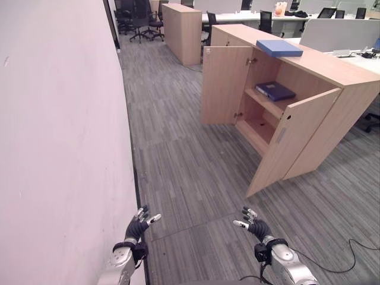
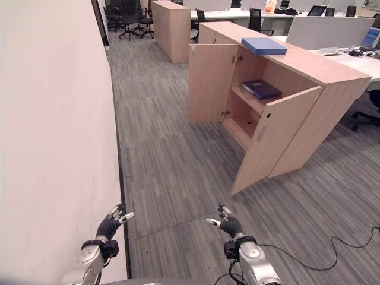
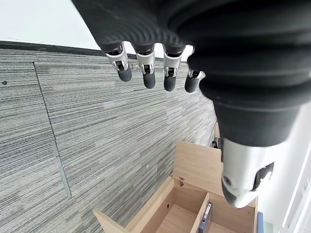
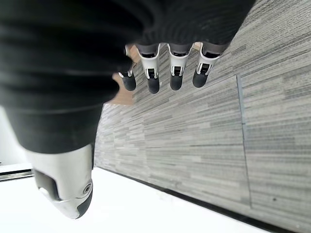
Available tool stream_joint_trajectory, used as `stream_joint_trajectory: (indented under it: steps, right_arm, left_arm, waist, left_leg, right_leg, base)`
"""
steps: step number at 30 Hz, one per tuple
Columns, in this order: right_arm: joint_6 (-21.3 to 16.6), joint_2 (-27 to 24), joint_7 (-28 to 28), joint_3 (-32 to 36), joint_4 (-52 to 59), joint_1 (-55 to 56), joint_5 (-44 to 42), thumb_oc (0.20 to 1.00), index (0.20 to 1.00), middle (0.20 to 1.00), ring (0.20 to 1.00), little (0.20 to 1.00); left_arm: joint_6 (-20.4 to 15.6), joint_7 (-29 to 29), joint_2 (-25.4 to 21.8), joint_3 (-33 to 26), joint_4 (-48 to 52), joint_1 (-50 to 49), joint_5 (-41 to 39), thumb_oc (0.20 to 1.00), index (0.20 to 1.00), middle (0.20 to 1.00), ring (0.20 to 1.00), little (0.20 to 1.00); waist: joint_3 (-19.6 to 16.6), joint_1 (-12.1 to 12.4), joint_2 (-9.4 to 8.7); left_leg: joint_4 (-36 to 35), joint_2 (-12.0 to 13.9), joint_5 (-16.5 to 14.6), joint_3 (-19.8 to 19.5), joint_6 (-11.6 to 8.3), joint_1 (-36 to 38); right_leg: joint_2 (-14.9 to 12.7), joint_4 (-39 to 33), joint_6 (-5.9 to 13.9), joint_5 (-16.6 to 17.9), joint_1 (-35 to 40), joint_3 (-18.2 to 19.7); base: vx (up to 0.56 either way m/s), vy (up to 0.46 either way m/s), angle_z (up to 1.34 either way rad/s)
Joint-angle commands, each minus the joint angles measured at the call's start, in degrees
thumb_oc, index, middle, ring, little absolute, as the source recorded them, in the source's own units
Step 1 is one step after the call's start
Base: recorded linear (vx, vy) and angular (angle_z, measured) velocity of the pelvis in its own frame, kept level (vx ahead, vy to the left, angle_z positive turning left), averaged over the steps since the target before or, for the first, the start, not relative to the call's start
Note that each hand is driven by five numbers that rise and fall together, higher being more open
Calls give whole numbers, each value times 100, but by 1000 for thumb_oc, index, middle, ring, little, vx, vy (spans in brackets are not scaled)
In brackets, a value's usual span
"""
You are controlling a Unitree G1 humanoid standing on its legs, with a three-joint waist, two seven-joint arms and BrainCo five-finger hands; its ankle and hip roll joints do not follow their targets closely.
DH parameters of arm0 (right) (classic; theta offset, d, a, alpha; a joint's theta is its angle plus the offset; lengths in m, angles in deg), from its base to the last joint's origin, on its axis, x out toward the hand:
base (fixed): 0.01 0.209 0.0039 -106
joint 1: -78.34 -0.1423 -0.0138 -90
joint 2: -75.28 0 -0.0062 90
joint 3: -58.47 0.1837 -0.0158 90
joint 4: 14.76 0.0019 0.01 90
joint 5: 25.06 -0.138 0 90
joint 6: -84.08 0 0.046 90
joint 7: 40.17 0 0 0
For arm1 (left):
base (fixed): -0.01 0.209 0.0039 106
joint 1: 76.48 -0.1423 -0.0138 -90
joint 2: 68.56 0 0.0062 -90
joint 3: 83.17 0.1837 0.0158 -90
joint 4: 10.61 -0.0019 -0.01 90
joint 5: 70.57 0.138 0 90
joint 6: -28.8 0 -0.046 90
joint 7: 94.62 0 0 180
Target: Put the empty folder in the office cabinet
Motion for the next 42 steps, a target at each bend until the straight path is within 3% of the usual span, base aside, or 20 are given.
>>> stream_joint_trajectory:
  steps: [1, 42]
  right_arm:
    - [-211, 63, 28, 67, 12, -256, 117, 1000, 1000, 1000, 1000, 1000]
    - [-226, 98, -18, 53, 4, -232, 101, 1000, 1000, 1000, 1000, 1000]
  left_arm:
    - [-204, 87, -20, 9, -49, 388, -89, 1000, 1000, 1000, 1000, 1000]
    - [-209, 32, -14, 65, -81, 411, 8, 1000, 1000, 1000, 1000, 1000]
  waist:
    - [0, 86, -4]
    - [35, 68, 8]
  left_leg:
    - [17, 583, -62, -265, -411, -11]
    - [17, 578, -50, -279, -416, -39]
  right_leg:
    - [-601, 58, 397, 346, -1, -3]
    - [-592, 65, 405, 353, -21, 0]
  base:
    - [0, 0, 0]
    - [0, 0, 0]
